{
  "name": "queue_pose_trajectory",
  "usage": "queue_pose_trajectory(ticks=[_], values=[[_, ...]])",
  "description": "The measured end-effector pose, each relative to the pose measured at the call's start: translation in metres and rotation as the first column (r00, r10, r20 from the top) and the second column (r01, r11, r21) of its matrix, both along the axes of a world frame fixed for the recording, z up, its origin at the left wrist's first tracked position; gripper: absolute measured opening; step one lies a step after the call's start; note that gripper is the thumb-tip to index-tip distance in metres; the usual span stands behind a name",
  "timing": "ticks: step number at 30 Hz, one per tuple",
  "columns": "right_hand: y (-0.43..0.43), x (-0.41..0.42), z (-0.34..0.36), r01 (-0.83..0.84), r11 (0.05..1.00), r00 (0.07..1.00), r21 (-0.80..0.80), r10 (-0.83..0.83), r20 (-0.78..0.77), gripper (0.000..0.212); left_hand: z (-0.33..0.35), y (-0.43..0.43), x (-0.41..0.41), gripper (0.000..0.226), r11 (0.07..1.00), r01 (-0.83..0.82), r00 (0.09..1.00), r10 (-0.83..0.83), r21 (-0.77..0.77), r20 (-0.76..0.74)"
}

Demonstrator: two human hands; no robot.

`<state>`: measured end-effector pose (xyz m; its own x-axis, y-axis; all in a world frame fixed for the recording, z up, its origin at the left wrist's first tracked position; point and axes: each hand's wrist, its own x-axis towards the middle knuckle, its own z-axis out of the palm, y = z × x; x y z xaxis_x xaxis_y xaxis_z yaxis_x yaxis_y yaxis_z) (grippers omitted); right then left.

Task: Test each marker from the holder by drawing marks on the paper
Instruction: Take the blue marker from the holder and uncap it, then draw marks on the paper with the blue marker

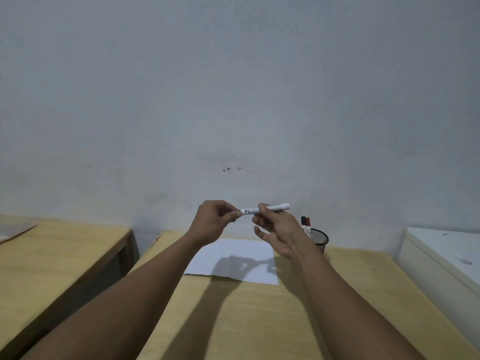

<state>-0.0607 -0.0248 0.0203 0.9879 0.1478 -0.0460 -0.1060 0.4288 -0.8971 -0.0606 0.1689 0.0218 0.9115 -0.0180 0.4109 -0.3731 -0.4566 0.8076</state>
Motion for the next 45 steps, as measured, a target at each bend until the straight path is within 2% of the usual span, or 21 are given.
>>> queue_pose_trajectory(ticks=[4, 11, 17, 20, 24, 28, 32, 33, 35, 37, 38, 42, 45], values=[[0.009, 0.005, -0.007, 0.005, 0.998, 1.000, 0.060, -0.006, 0.008, 0.006, -0.005, -0.011, 0.007, 0.016, 0.998, -0.001, 0.998, -0.004, 0.063, 0.067], [0.005, 0.015, -0.015, 0.066, 0.996, 0.998, 0.055, -0.066, -0.002, 0.010, -0.010, -0.018, 0.010, 0.022, 0.946, 0.015, 0.981, -0.077, 0.325, 0.181], [0.005, 0.021, -0.018, 0.050, 0.997, 0.999, 0.062, -0.051, 0.013, 0.007, -0.014, -0.018, 0.012, 0.033, 0.900, 0.016, 0.978, -0.104, 0.435, 0.179], [0.006, 0.023, -0.022, 0.023, 0.999, 0.999, 0.048, -0.025, 0.046, 0.004, -0.019, -0.013, 0.016, 0.040, 0.900, 0.016, 0.987, -0.084, 0.436, 0.137], [0.009, 0.026, -0.028, 0.021, 1.000, 0.997, -0.008, -0.020, 0.076, 0.005, -0.024, -0.006, 0.021, 0.036, 0.922, 0.056, 0.997, -0.072, 0.382, 0.028], [0.022, 0.028, -0.043, 0.041, 0.999, 0.999, -0.017, -0.041, 0.026, 0.007, -0.038, 0.002, 0.022, 0.037, 0.911, 0.080, 0.996, -0.057, 0.404, -0.069], [0.030, 0.033, -0.064, -0.026, 0.998, 0.999, 0.058, 0.028, -0.042, 0.007, -0.054, 0.020, 0.024, 0.044, 0.965, 0.148, 0.962, -0.090, 0.216, -0.258], [0.030, 0.035, -0.069, -0.029, 0.998, 0.998, 0.050, 0.031, -0.051, 0.007, -0.059, 0.027, 0.026, 0.044, 0.963, 0.150, 0.958, -0.085, 0.226, -0.273], [0.030, 0.041, -0.079, -0.003, 1.000, 0.998, 0.020, 0.005, -0.066, 0.006, -0.073, 0.041, 0.029, 0.039, 0.918, 0.116, 0.969, -0.021, 0.380, -0.246], [0.032, 0.049, -0.089, 0.035, 0.999, 0.997, -0.004, -0.035, -0.075, 0.003, -0.089, 0.054, 0.034, 0.037, 0.825, 0.044, 0.981, 0.070, 0.563, -0.180], [0.035, 0.053, -0.094, 0.052, 0.998, 0.996, -0.019, -0.053, -0.077, 0.004, -0.097, 0.059, 0.037, 0.036, 0.795, 0.038, 0.982, 0.082, 0.606, -0.169], [0.046, 0.066, -0.106, 0.067, 0.993, 0.996, -0.094, -0.073, -0.053, 0.011, -0.123, 0.065, 0.037, 0.039, 0.732, 0.131, 0.974, 0.030, 0.669, -0.224], [0.059, 0.073, -0.106, 0.086, 0.979, 0.996, -0.186, -0.088, -0.001, 0.016, -0.132, 0.060, 0.023, 0.038, 0.713, 0.101, 0.992, -0.018, 0.694, -0.125]])
